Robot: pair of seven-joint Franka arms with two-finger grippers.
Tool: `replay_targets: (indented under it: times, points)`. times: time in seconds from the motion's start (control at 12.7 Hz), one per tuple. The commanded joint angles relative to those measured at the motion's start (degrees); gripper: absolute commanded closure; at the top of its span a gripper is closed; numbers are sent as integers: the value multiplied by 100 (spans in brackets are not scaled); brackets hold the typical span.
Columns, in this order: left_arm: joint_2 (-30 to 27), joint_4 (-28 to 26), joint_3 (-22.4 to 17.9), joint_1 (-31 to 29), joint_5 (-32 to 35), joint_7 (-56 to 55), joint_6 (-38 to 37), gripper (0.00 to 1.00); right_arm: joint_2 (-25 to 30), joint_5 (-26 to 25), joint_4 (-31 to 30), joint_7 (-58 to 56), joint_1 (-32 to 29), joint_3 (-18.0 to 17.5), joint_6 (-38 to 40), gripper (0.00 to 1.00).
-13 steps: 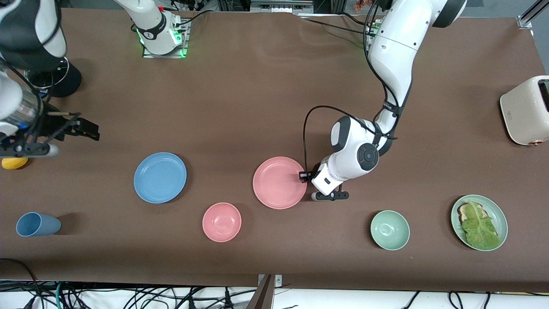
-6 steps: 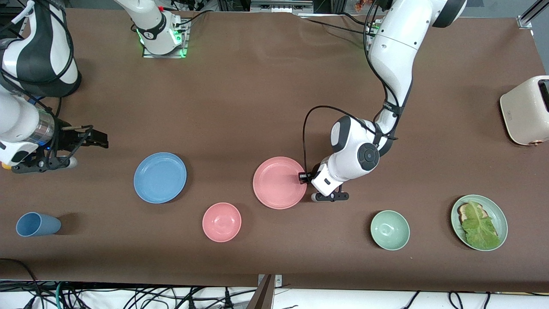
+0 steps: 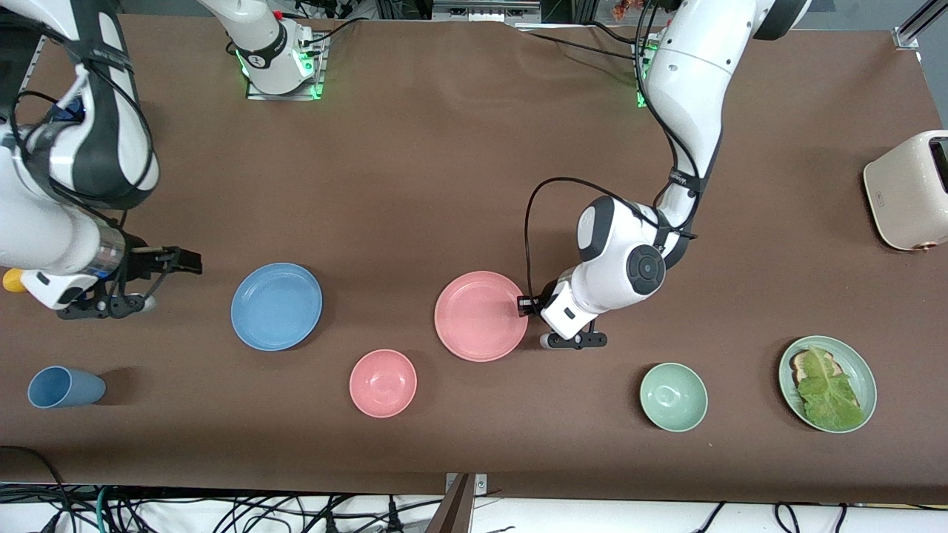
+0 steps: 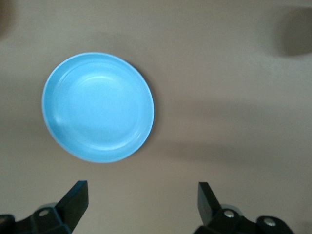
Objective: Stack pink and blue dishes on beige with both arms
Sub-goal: 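Grasp the blue plate rim with the right gripper while the left gripper withdraws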
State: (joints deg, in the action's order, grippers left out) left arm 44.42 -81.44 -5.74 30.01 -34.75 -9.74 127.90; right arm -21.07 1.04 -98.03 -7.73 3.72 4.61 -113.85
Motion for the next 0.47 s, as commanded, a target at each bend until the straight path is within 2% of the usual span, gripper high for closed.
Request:
replay_targets:
  times: [0.0, 0.24, 0.39]
  points:
    - [-336, -56, -191, -21, 615, -28, -598, 64, -54, 89, -874, -80, -38, -22, -1188, 1]
    - [-591, -47, -200, -47, 1495, -10, -1090, 64, -396, 98, -955, -71, -46, -22, -1612, 1]
    - [-627, 268, -200, -179, 1943, -1, -1564, 63, -651, 98, -955, -80, -55, -22, -1929, 1]
